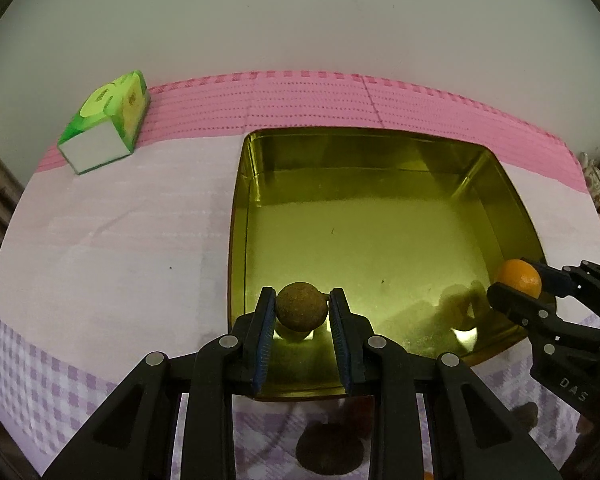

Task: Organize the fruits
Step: 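Carry the brown fruit and the orange over the TOFFEE tin with both grippers, then lower both fruits into the tin and open both grippers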

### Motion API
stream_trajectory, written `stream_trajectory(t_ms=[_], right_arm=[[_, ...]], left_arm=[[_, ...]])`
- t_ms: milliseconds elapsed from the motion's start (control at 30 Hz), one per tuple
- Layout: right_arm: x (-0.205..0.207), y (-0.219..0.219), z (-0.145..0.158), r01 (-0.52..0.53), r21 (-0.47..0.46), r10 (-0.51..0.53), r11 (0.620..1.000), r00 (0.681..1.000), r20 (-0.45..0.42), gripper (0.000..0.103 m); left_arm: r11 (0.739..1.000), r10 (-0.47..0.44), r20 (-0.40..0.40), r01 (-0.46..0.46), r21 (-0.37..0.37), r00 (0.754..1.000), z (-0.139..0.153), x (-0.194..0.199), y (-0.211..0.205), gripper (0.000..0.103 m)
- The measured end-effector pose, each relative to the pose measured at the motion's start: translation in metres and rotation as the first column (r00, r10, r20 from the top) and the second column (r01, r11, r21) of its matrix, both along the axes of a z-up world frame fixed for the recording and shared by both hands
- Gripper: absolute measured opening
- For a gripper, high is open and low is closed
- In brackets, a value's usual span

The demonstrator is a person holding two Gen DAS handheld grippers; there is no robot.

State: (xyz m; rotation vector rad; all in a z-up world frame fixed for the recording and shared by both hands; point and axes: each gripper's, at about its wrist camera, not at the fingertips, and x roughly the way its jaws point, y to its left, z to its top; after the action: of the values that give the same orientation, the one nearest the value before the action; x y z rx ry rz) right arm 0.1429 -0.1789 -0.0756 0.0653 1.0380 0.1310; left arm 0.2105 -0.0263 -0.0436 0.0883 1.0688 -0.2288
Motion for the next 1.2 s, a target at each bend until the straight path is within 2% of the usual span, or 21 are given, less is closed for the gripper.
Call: stream_trajectory(t_ms=[233,933,1200], right_arm=[[0.002,0.001,-0.005,-0.005,-0.004,0.005,1.0,1.0,-0.006,0.037],[-0.003,-0.001,-0.005,-0.009,0.008,0.009,1.0,1.0,0.005,0.037],[-0.01,-0.004,0.001,-0.005,0.025,0.005,1.0,1.0,0.023,0.043]], left_arm=[[1.0,0.0,-0.028,0.0,0.002,1.0,-0.01,0.005,-0.002,0.028],[1.0,-0.013,-0.024,0.014,0.027,1.0,-0.014,0.004,-0.011,0.029],[0.999,-0.023,-0.005,0.023,0.03,1.0,-0.008,-0.004,-0.011,0.029]])
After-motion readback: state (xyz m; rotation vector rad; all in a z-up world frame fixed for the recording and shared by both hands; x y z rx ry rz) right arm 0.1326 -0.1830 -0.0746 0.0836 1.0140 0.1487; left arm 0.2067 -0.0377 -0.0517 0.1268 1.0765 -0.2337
